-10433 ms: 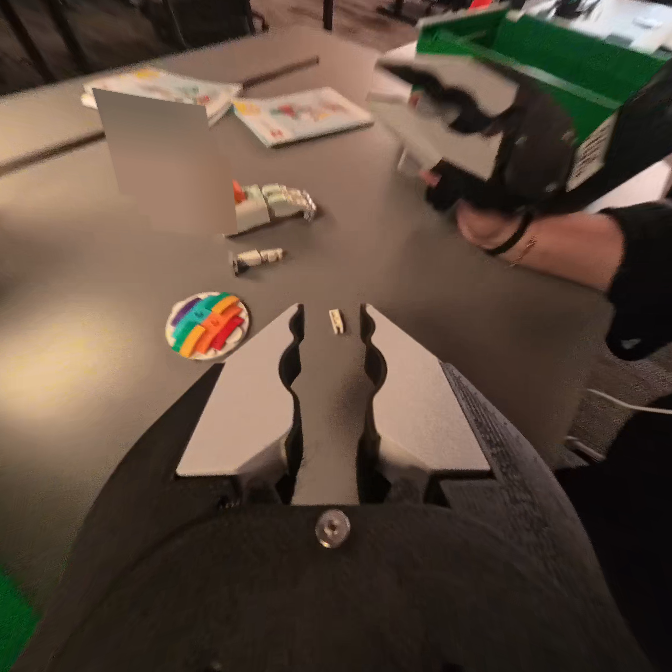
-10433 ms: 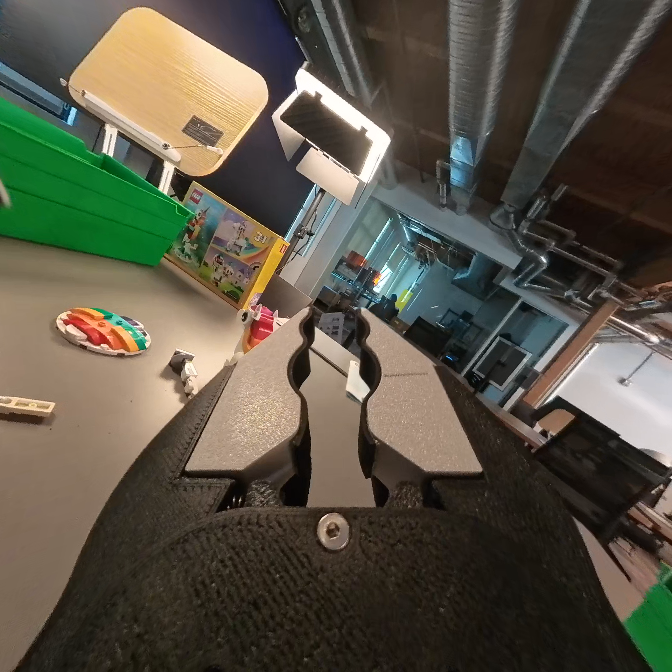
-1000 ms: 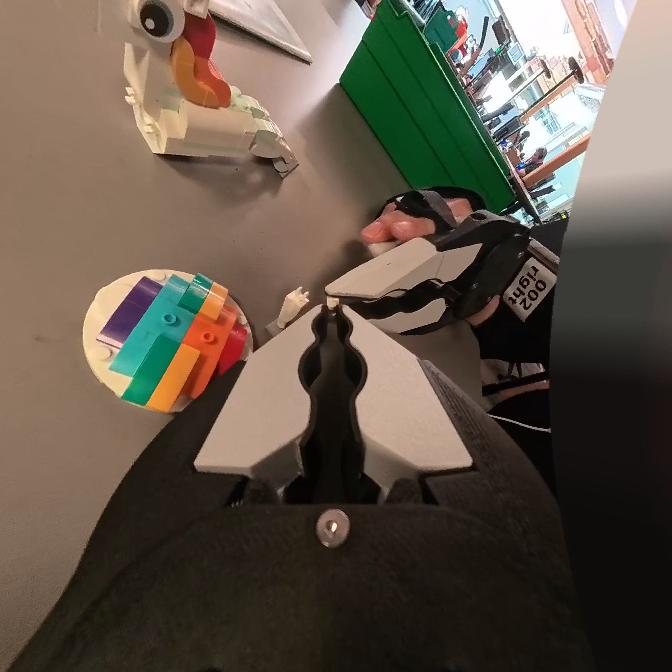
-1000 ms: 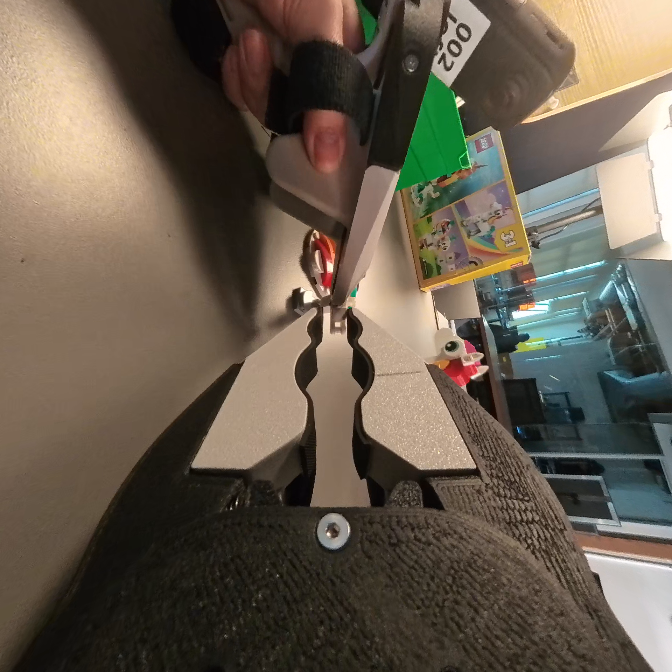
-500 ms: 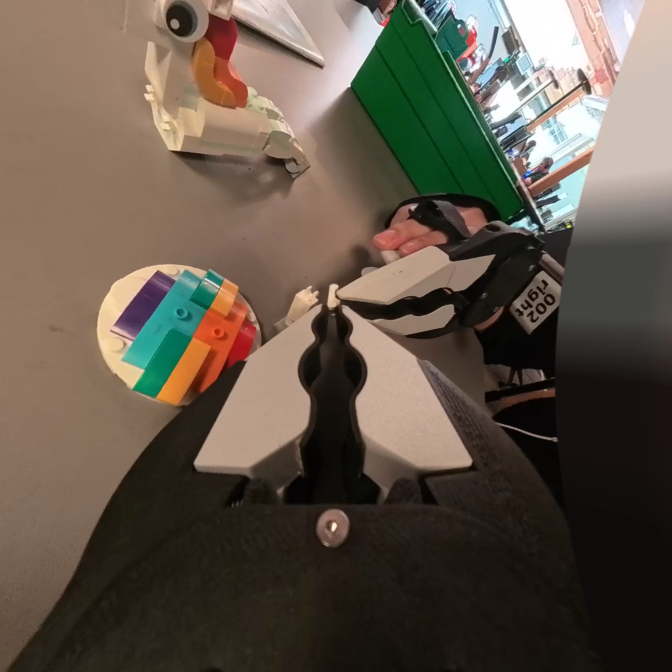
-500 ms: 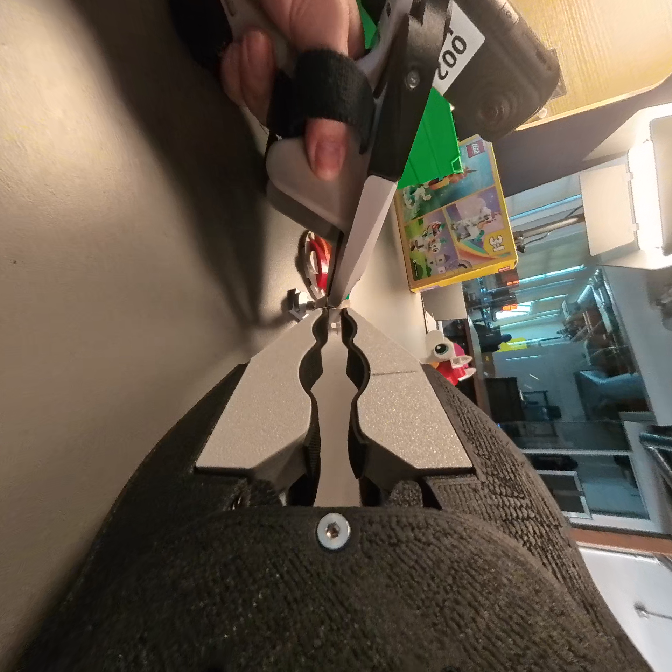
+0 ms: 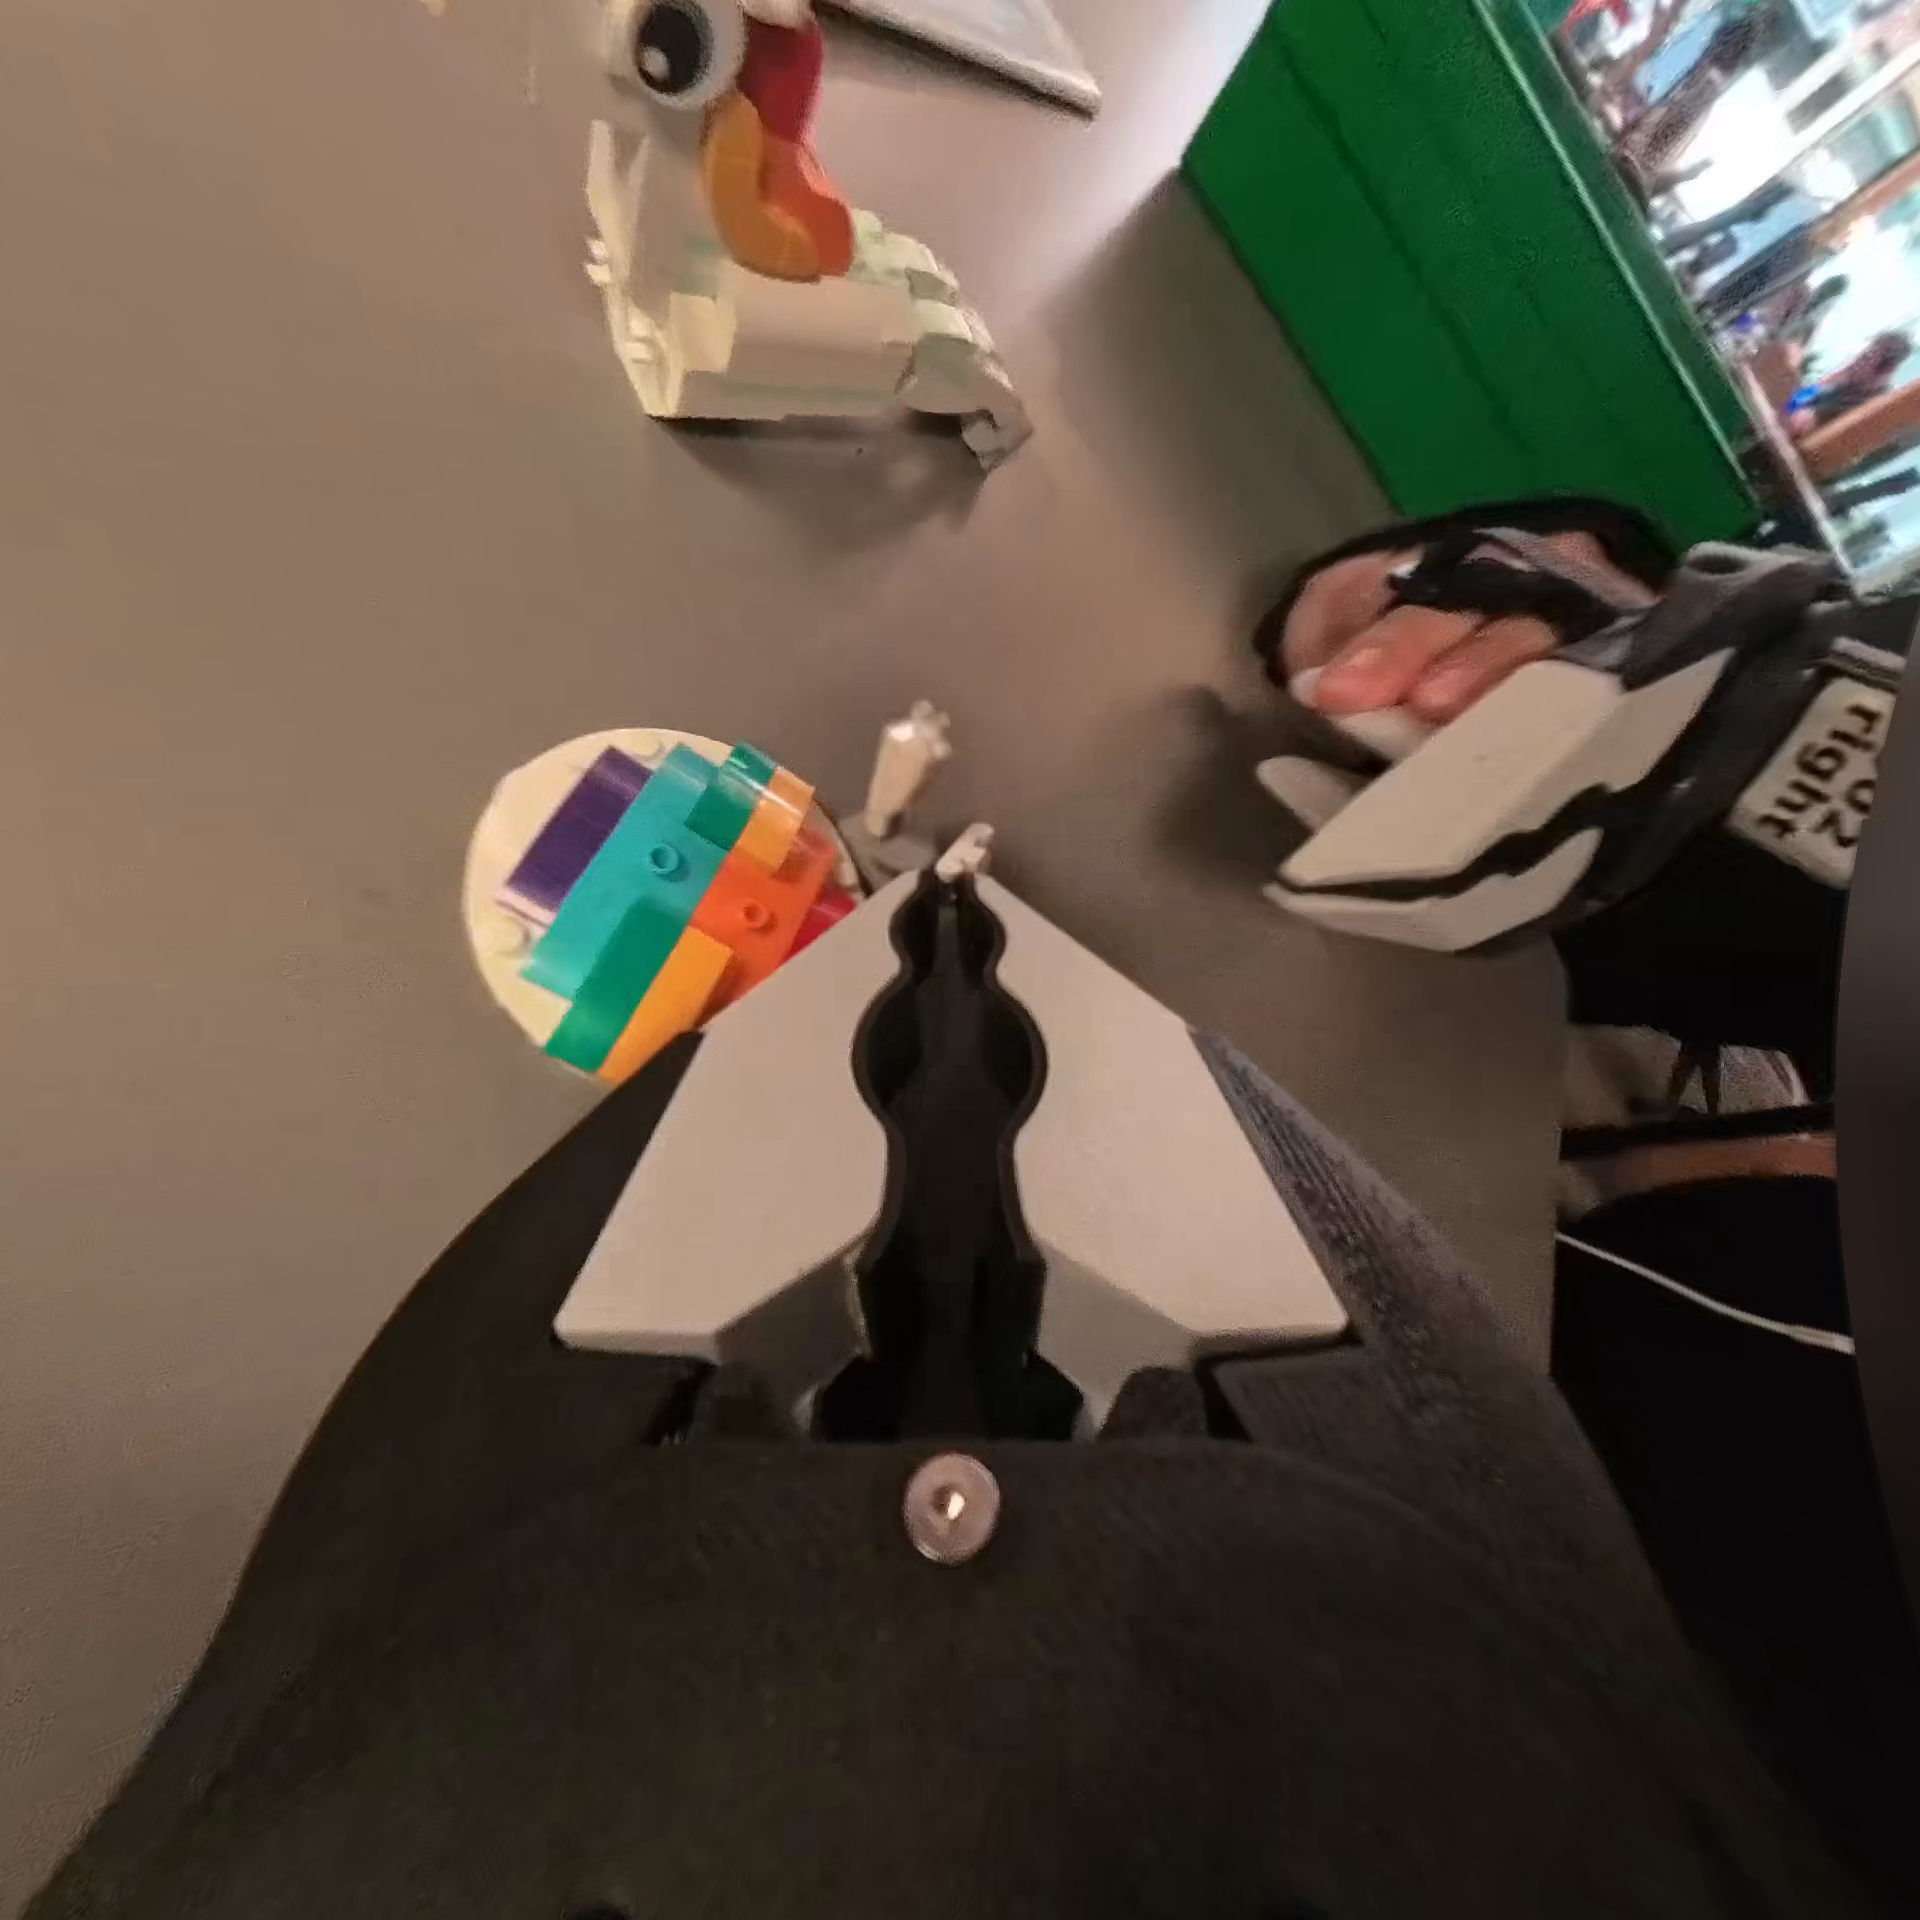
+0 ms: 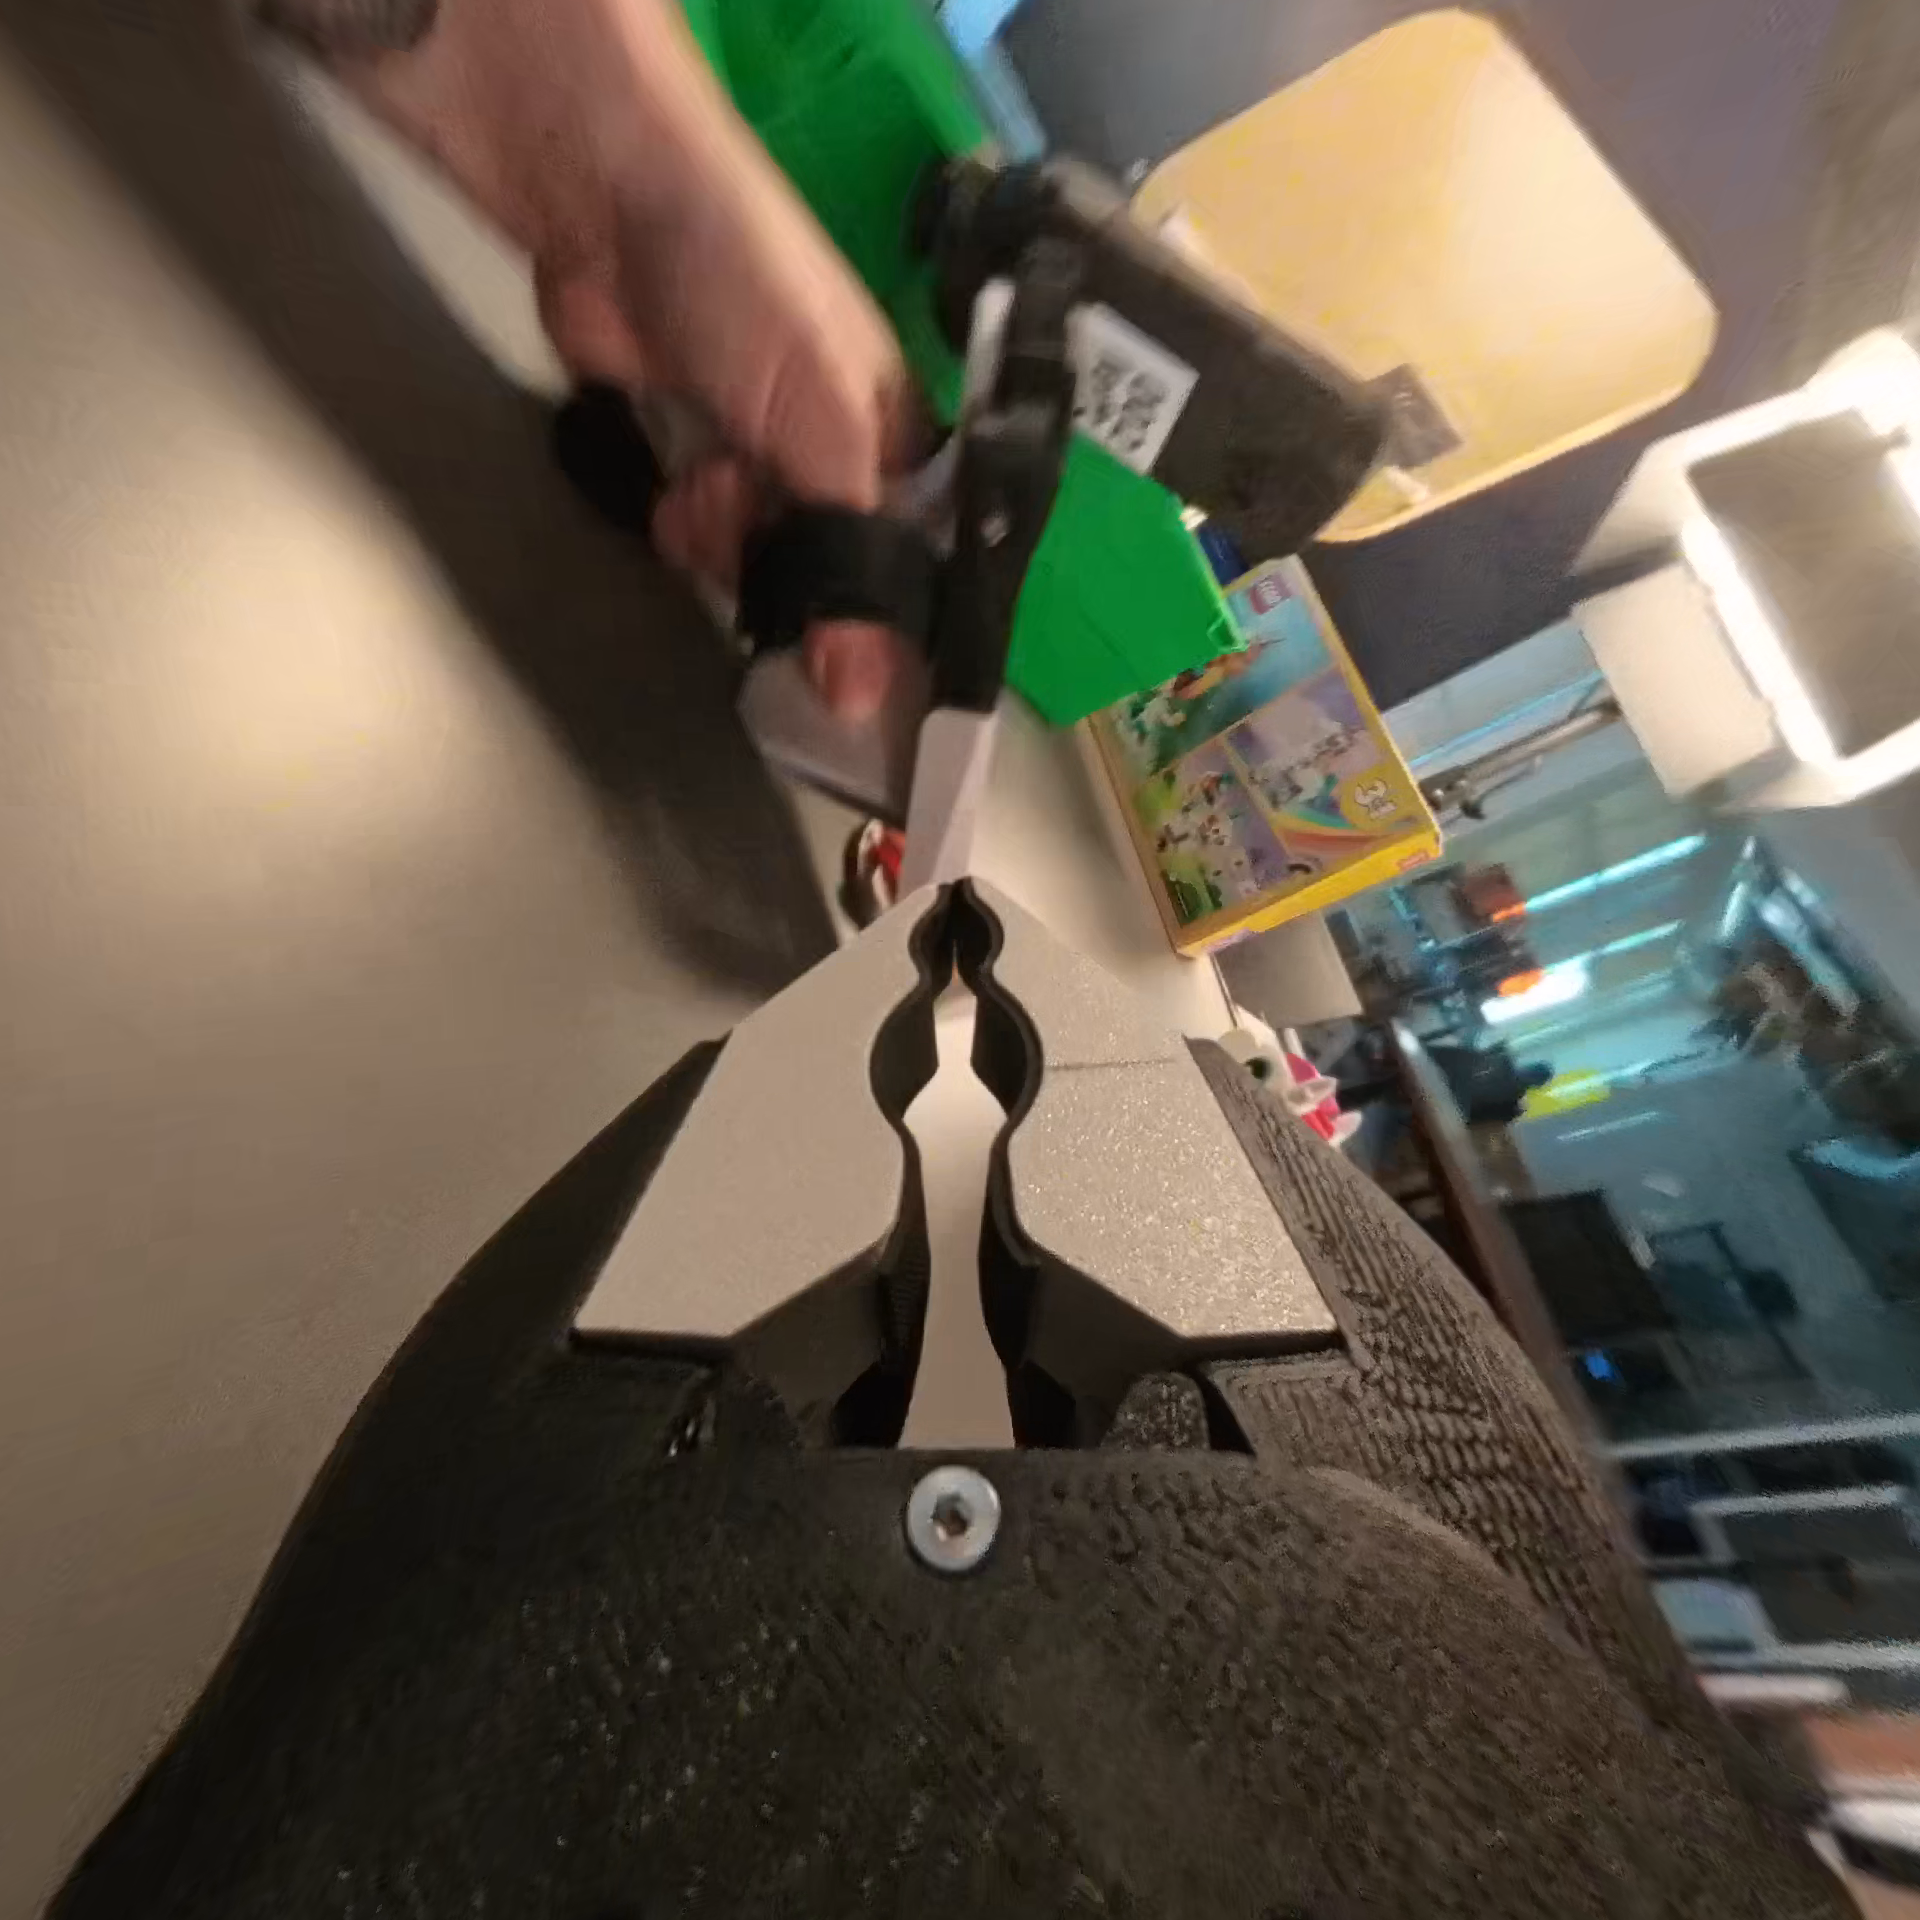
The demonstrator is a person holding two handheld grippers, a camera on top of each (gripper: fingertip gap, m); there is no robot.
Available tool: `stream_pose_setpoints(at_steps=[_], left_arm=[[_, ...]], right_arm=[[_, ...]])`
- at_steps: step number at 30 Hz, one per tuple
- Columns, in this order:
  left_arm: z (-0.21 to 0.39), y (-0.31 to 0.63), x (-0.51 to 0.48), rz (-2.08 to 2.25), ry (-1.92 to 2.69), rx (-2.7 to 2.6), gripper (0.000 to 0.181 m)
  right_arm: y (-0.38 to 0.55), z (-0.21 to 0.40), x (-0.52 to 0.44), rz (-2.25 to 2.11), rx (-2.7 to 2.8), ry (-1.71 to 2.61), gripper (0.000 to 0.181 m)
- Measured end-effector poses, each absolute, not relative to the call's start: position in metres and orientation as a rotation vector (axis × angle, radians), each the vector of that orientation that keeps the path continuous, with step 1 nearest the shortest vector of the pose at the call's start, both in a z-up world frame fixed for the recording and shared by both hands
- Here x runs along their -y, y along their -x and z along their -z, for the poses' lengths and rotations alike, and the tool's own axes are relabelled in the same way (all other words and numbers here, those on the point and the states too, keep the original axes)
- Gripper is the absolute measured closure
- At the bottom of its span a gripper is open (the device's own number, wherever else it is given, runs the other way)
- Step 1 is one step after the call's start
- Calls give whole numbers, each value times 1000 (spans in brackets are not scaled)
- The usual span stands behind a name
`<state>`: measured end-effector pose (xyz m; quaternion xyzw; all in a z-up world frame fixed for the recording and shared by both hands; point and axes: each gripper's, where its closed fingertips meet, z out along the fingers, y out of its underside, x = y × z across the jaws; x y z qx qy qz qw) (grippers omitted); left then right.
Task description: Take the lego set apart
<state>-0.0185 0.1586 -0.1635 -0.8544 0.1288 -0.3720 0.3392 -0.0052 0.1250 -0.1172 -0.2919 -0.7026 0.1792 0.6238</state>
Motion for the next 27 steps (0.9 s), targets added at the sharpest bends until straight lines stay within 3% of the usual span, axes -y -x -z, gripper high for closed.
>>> stream_pose_setpoints(at_steps=[7, 10, 14, 27], left_arm=[[160, 7, -151, 1089, 2207, -369, 178], [158, 7, -152, 1100, 2193, -357, 178], [155, 7, -152, 1115, 2169, -346, 178], [155, 2, -151, 1138, 2177, -346, 178]], right_arm=[[5, 133, -154, -362, 1632, 784, 180], [4, 136, -155, -365, 1655, 808, 167], [1, 142, -149, -408, 1718, 842, 163], [8, 154, -149, -202, 1769, 827, 176]])
